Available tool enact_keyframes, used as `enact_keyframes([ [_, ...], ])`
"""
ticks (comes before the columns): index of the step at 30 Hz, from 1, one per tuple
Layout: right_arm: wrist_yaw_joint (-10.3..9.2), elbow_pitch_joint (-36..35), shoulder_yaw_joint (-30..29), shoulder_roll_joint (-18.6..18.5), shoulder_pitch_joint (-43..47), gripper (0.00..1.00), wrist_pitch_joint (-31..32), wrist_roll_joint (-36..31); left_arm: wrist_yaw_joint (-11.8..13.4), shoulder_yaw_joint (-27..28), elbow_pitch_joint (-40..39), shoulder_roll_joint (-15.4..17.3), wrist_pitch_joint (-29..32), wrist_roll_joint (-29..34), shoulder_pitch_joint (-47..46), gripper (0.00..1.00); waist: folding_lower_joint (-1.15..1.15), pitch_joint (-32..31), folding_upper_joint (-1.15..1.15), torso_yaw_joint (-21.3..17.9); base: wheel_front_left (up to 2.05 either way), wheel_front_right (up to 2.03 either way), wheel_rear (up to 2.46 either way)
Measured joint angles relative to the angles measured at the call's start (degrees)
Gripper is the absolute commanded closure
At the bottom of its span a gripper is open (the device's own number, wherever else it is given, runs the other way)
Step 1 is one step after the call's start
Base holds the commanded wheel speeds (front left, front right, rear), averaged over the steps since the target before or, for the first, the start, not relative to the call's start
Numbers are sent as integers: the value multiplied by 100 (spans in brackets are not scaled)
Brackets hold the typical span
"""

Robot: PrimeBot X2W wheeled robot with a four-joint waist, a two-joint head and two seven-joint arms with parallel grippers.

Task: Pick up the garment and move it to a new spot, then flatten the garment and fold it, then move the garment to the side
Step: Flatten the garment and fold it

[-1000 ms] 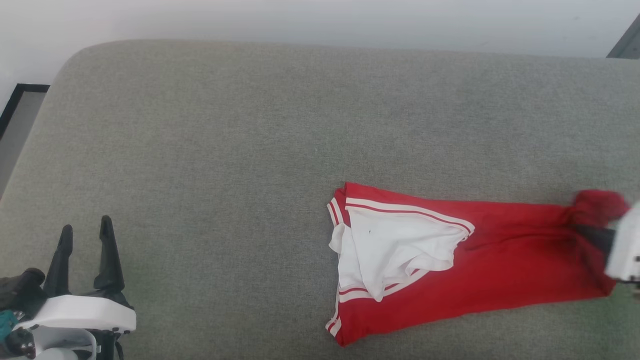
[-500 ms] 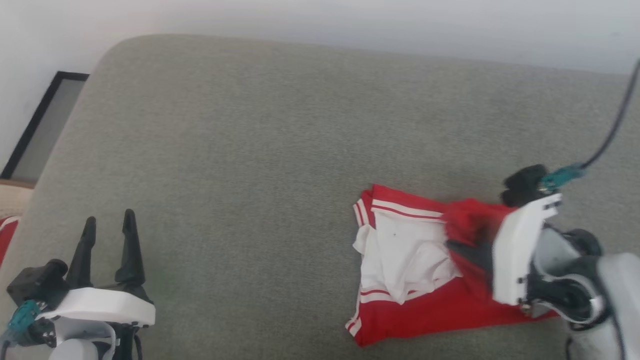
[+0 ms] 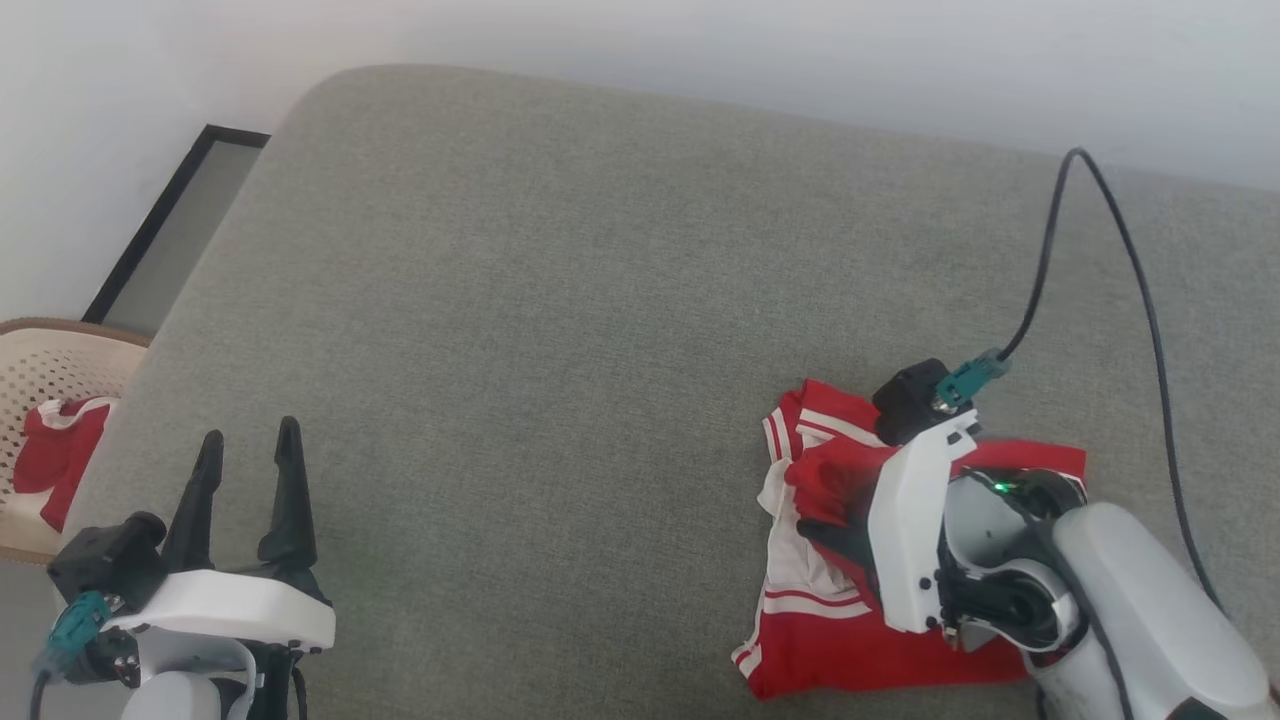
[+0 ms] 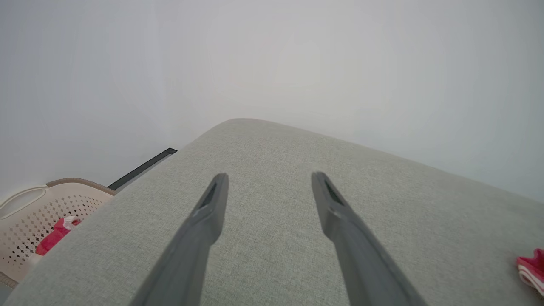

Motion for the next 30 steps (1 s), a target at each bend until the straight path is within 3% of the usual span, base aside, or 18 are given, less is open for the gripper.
enact_keyframes([
  [1, 0, 63, 46, 8, -34, 89, -22, 5, 0, -2, 4, 3, 0, 0, 0, 0, 0, -12, 0, 11, 0, 0, 0],
  [2, 0, 119, 93, 15, -51, 89, -65, 11, 0, 1, 5, 2, 0, 0, 0, 0, 0, -24, 0, 16, 0, 0, 0],
  [3, 0, 181, 116, 29, -64, 59, -126, 5, 0, 2, 4, 2, 0, -1, 0, 0, 0, -39, 0, 18, 0, 0, 0],
  [4, 0, 218, 155, 29, -83, 0, -183, -32, 0, 11, 5, 9, 0, -5, 2, 0, 0, -54, 0, 15, 0, 0, 0],
  [10, 0, 148, 216, 14, -119, 0, -258, 68, 0, 91, -8, 49, 0, -15, 62, 0, 0, -152, 0, -98, 0, 0, 0],
  [18, 0, -401, -249, -276, -106, 0, -616, -52, 0, 191, -71, 143, 0, -7, 139, 0, 0, -238, 0, -435, 0, 0, 0],
  [25, 0, -535, -939, -509, 133, 0, -1311, -376, 0, 292, -110, 218, 0, 24, 201, 0, 0, -339, 0, -780, 0, 0, 0],
  [30, 1, -459, -1324, -646, 430, 0, -2176, -751, 0, 448, -153, 305, 0, 67, 366, 0, 0, -470, 0, -1103, 0, 0, 0],
])
